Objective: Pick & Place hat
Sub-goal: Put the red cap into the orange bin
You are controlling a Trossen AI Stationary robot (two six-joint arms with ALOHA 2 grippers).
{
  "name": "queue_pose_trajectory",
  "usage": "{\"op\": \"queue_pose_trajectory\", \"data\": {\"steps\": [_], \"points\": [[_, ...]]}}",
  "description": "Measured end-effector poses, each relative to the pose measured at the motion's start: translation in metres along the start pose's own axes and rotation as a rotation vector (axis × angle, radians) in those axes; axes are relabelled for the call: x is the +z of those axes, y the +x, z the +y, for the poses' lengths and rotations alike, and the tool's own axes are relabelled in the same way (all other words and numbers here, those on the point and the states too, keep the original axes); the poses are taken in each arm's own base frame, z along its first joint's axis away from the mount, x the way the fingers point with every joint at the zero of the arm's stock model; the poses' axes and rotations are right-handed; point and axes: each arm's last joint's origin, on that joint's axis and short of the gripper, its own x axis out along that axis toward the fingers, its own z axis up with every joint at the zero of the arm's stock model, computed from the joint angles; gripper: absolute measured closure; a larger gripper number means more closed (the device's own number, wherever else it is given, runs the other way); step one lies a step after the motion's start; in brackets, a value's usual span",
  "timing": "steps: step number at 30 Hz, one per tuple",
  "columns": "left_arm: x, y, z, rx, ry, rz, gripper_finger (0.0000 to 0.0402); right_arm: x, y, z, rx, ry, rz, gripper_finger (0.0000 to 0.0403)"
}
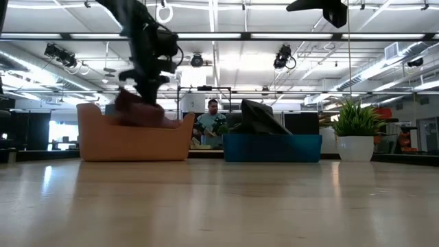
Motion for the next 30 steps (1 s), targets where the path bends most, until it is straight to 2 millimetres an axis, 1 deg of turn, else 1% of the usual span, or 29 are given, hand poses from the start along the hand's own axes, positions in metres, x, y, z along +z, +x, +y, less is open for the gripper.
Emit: {"op": "queue_pose_trajectory", "data": {"steps": [2, 5, 10, 16, 19, 22, 26, 28, 30], "points": [[0.000, 0.010, 0.002, 0.039, 0.010, -0.027, 0.0399, 0.000, 0.000, 0.000, 0.000, 0.015, 0.000, 0.0243], [-0.006, 0.022, 0.003, 0.058, -0.006, -0.048, 0.0399, 0.000, 0.000, 0.000, 0.000, 0.027, 0.000, 0.0243], [-0.019, 0.040, -0.005, 0.013, 0.050, -0.007, 0.0399, 0.000, 0.000, 0.000, 0.001, 0.036, 0.000, 0.0243], [-0.023, 0.046, -0.008, 0.000, 0.042, -0.001, 0.0397, 0.000, 0.000, 0.000, 0.001, 0.045, 0.000, 0.0243], [-0.022, 0.048, -0.008, 0.018, 0.033, -0.011, 0.0374, 0.000, 0.000, 0.000, 0.002, 0.045, 0.000, 0.0243], [-0.022, 0.048, -0.006, 0.038, -0.018, -0.009, 0.0343, 0.000, 0.000, 0.000, 0.002, 0.052, 0.000, 0.0243], [-0.020, 0.048, -0.007, 0.072, -0.111, 0.035, 0.0303, 0.000, 0.000, 0.000, 0.005, 0.054, -0.003, 0.0243], [-0.017, 0.043, -0.007, 0.108, -0.171, 0.083, 0.0283, 0.001, 0.000, 0.001, 0.010, 0.058, -0.009, 0.0243], [-0.012, 0.034, -0.004, 0.142, -0.197, 0.107, 0.0267, 0.003, -0.002, 0.001, 0.020, 0.063, -0.019, 0.0243]]}}
